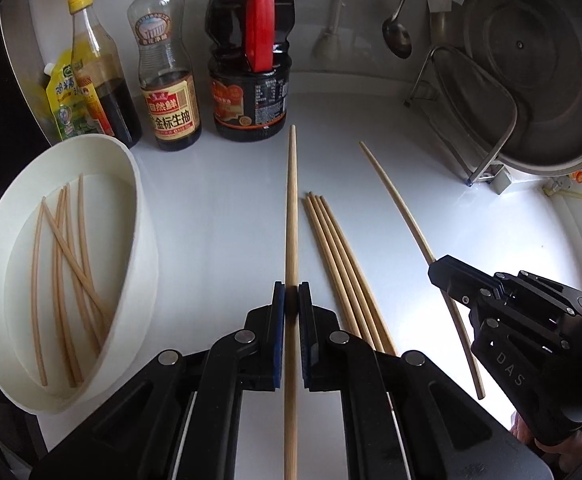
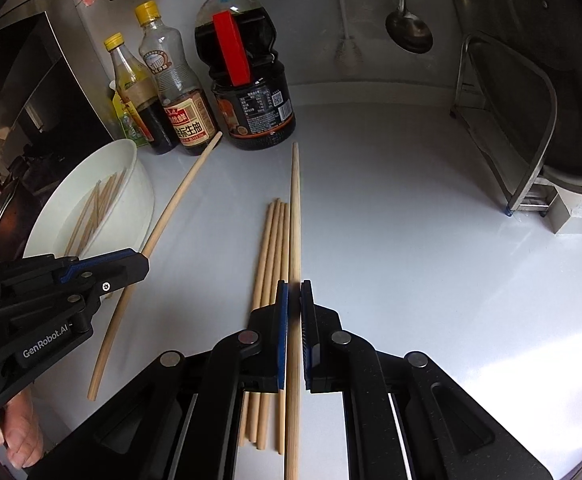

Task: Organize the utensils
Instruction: 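Carry the chopstick in the left gripper over the basin while the right gripper carries its own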

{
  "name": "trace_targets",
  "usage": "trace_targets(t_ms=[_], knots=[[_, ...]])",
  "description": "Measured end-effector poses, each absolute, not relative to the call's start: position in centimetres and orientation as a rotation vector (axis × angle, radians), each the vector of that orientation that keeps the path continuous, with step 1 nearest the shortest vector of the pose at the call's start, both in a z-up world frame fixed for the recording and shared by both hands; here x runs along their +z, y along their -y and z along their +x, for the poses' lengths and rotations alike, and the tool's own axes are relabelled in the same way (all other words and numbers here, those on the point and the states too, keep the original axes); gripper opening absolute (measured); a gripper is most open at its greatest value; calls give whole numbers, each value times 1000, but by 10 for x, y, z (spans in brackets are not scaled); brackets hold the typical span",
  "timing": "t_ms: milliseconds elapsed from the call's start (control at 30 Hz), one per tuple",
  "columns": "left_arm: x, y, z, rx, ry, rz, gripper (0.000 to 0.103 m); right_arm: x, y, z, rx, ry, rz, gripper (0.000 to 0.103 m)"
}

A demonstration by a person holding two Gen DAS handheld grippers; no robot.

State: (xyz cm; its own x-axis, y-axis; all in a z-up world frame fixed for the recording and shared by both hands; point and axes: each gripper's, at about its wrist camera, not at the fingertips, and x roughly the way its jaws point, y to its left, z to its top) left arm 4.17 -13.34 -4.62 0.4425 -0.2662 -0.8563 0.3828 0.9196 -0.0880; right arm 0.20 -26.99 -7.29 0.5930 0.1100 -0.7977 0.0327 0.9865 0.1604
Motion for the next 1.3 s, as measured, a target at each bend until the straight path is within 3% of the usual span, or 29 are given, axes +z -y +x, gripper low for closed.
trace_targets(t_ms=[500, 867, 1300], knots=[[3, -17, 81, -222, -965, 29, 7, -21, 129, 74, 274, -869, 18, 6], [-36, -87, 110, -133, -1042, -28, 7, -47, 39, 125, 390, -954, 24, 6], [-71, -101, 145, -127, -1138, -84, 7, -88, 14, 161, 344, -1088, 17, 6]])
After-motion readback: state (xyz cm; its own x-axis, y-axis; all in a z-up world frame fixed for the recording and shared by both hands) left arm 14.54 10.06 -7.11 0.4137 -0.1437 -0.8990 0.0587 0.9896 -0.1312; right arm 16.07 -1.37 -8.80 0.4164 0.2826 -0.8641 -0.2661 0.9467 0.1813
